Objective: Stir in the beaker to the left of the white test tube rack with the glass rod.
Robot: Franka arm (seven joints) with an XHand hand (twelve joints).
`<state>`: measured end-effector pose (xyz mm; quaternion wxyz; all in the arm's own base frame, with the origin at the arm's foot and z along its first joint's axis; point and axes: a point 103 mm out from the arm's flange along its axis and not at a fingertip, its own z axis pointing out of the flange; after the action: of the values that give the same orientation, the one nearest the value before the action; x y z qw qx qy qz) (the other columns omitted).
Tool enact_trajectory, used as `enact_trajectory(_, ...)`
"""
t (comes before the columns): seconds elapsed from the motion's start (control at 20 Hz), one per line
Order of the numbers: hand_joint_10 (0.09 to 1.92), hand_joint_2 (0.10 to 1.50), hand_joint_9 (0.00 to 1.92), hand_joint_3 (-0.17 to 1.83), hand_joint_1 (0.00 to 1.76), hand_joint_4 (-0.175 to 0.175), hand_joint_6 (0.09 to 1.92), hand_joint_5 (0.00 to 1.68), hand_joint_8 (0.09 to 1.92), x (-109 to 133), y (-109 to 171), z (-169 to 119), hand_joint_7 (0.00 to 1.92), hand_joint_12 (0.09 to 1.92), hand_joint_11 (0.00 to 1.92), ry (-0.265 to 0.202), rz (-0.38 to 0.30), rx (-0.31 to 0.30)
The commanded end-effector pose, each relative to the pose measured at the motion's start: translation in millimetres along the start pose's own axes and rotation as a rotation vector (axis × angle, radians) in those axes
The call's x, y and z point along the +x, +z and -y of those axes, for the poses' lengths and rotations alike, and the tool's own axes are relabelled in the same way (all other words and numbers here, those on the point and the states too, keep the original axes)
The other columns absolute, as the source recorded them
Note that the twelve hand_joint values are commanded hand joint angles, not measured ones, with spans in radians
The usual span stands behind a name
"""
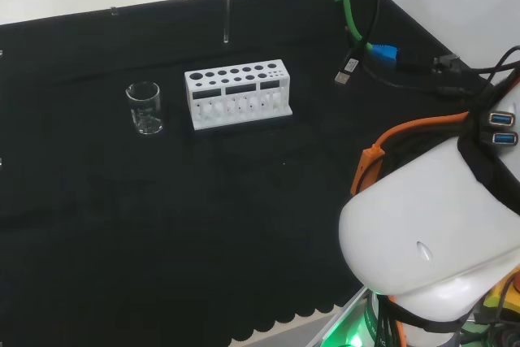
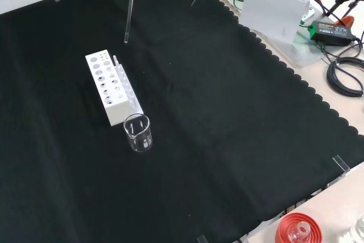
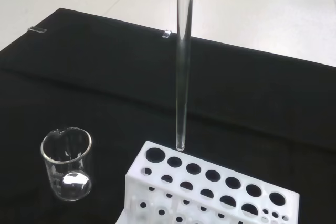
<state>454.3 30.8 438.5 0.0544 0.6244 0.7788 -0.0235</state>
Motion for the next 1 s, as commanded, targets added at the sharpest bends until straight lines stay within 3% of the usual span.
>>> enact_trajectory(0.05, 0.41, 1.04, 1.84, -0.17, 1.23, -0.175, 0.32, 1.39, 0.46, -2, -2, 4, 1.72, 0.71, 1.67, -0.007, 0.004, 0.005)
enact_trajectory(0.75, 0.40, 1.04, 1.84, -0.17, 1.23, -0.175, 0.31, 1.40, 0.45, 10, -5, 8, 1.73, 0.71, 1.67, -0.010, -0.028, -0.001)
enact_trajectory(1.0, 0.40, 1.04, 1.84, -0.17, 1.23, -0.175, 0.30, 1.40, 0.44, 32, -9, 19, 1.73, 0.71, 1.68, -0.002, 0.006, -0.016)
